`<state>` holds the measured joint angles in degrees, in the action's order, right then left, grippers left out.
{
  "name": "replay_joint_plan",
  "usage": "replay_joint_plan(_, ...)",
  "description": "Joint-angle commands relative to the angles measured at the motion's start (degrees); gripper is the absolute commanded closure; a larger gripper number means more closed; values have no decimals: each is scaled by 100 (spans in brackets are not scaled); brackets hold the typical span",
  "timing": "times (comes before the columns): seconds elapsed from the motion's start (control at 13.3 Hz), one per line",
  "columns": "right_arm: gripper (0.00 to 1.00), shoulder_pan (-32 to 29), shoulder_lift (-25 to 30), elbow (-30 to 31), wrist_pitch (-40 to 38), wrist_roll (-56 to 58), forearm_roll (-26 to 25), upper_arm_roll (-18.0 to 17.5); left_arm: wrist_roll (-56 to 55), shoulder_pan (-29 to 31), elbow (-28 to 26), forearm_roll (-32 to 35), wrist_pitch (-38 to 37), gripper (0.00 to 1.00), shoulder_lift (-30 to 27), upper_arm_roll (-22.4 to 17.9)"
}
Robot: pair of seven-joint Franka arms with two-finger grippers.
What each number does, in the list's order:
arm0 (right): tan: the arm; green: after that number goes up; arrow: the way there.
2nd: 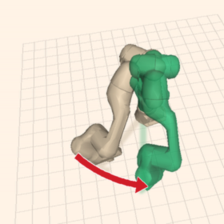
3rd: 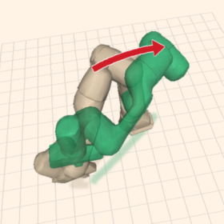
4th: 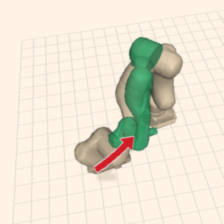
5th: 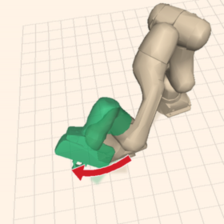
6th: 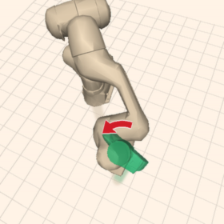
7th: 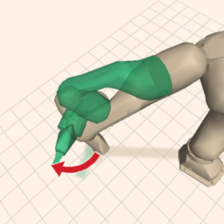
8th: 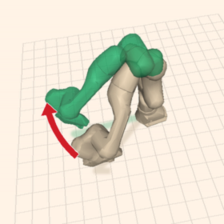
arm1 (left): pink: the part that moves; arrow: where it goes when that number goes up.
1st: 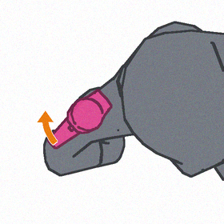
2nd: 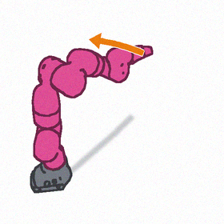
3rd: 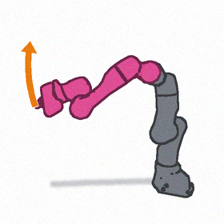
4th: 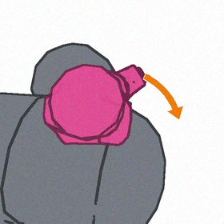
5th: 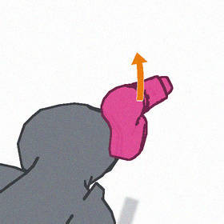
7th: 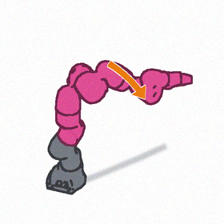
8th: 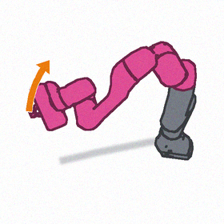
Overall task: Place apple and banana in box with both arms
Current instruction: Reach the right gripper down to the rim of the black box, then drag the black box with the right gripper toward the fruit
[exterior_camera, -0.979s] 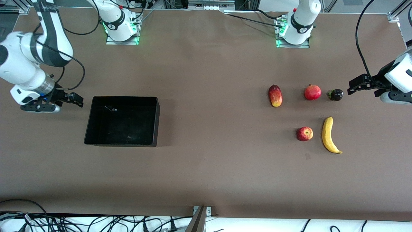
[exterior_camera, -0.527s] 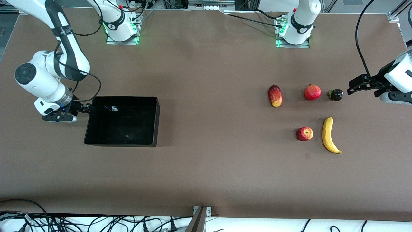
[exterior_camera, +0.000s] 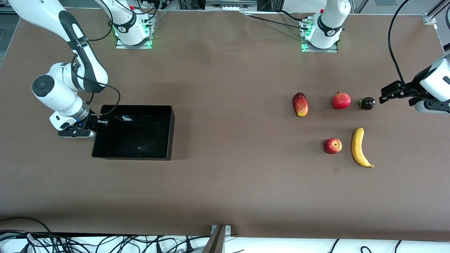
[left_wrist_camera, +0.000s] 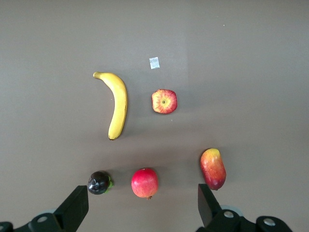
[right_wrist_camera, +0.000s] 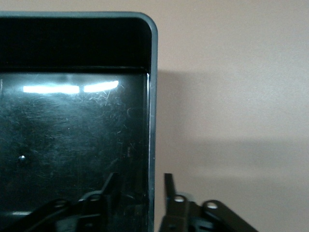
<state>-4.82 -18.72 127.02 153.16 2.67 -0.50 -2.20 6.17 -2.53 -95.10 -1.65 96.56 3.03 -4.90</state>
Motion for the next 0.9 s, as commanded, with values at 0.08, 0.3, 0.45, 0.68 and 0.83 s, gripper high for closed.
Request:
replay_joint_plan(0.08,100,-2,17,86,109,50,76,-35,104,-81,140,-178,-102,0,67,-107)
replay_joint_plan(0.3,100,-2,78,78,73,41,67,-88,95,-81,140,-187,-102,0,75,-107)
replay_joint_plan(0.45,100,-2,245,43,56,41,67,-211,95,-81,140,-178,-102,0,75,-107)
replay_joint_plan(0.68,100,-2,605,-220,-618,23,67,-404,95,-81,140,-187,-102,0,75,-107)
replay_joint_plan(0.83,100,-2,685,-868,-1591,6,85,-614,95,-81,140,-187,-102,0,75,-107)
